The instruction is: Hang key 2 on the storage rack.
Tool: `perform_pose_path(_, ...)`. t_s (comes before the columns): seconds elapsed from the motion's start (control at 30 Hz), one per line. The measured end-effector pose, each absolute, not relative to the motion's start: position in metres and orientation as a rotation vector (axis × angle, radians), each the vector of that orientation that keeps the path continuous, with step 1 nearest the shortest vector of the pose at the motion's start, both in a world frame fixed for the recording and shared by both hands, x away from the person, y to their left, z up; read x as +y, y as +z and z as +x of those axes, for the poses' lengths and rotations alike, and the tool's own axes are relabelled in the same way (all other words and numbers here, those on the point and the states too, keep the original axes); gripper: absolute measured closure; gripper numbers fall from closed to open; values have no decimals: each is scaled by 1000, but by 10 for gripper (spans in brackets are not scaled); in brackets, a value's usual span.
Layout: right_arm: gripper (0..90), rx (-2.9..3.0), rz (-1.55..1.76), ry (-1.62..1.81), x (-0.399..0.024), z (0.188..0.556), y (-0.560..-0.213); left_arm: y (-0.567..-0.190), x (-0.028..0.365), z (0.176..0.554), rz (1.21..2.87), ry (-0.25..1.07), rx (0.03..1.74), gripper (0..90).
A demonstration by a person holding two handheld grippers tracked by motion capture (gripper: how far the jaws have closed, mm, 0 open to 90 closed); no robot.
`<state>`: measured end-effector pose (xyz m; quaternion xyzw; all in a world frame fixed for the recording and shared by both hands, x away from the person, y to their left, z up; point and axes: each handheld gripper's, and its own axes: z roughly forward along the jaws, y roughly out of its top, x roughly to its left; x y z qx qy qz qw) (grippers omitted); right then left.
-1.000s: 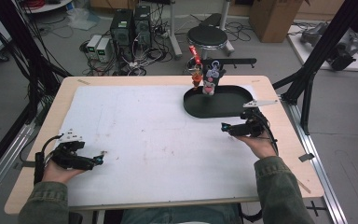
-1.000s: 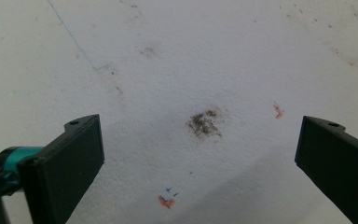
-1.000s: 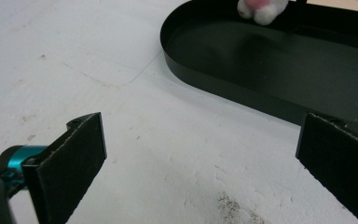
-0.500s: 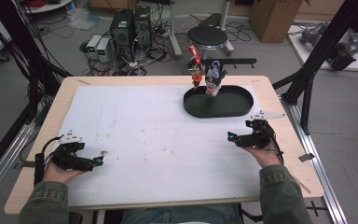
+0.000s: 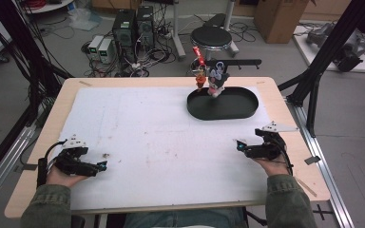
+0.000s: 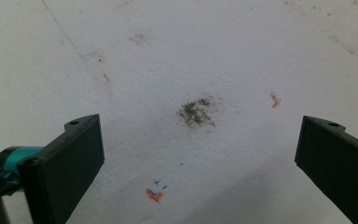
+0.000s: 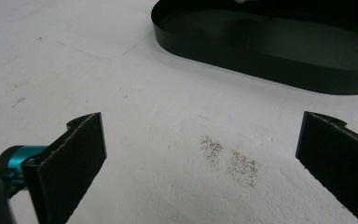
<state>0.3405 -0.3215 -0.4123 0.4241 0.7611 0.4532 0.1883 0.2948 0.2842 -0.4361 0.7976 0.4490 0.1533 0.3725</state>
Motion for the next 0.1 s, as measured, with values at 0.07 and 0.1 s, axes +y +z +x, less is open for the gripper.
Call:
perform_pose_path(0.07,7,2141,1186,1264,-320,339,-413,-436,284,295,2045,393,1148,17)
perform_pose_path(0.1,7,2141,1186,1264,-320,339,-413,-436,284,295,2045,393,1148,17)
